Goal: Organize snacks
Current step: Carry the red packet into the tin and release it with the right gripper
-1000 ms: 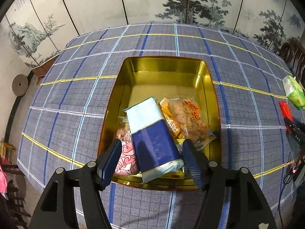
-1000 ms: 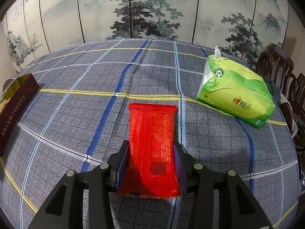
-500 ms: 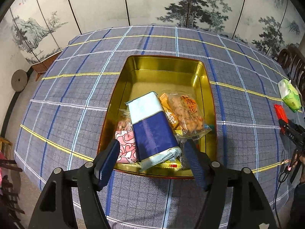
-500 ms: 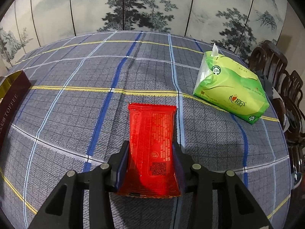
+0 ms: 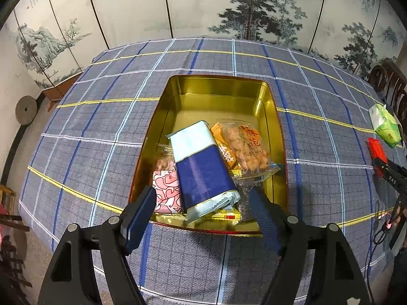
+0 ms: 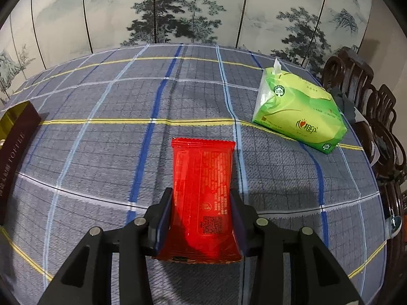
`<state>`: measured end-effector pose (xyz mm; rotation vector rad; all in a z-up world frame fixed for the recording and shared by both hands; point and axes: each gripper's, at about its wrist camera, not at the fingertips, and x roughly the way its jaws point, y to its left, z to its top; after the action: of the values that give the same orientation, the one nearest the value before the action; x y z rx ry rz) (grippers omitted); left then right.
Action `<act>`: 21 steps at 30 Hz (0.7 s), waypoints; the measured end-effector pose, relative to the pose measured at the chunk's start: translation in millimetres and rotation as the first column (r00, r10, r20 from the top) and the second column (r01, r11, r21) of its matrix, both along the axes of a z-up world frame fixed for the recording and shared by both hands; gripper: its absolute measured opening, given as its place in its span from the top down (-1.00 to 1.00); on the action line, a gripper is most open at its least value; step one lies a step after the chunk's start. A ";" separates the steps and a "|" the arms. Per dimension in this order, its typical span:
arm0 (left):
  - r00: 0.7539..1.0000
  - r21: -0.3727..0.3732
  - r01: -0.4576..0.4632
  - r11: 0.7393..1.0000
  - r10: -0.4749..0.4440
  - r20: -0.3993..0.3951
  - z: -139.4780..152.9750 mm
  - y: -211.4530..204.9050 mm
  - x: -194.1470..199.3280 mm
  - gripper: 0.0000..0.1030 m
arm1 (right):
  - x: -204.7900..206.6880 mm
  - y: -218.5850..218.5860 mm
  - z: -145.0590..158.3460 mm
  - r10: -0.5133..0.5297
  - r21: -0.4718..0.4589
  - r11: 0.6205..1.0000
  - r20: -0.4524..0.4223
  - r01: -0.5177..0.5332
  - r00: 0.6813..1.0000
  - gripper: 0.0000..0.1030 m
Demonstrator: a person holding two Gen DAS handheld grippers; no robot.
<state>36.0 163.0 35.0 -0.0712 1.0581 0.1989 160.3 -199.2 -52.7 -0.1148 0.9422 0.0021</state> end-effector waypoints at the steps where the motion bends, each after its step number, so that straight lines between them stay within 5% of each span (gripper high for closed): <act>1: 1.000 -0.003 0.000 1.000 0.000 0.000 -0.4 0.3 -0.5 -0.42 | -1.0 2.9 1.8 0.006 0.000 1.000 -0.001 -0.006 1.000 0.17; 21: 0.997 -0.022 -0.072 0.997 0.072 0.025 0.0 34.6 -21.4 -0.52 | -26.6 110.3 47.9 0.194 0.104 0.975 0.040 -0.197 0.980 0.17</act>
<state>14.7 197.5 35.0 -0.1306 1.0326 0.2515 133.7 -88.9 -4.8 -0.1077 0.8964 0.2326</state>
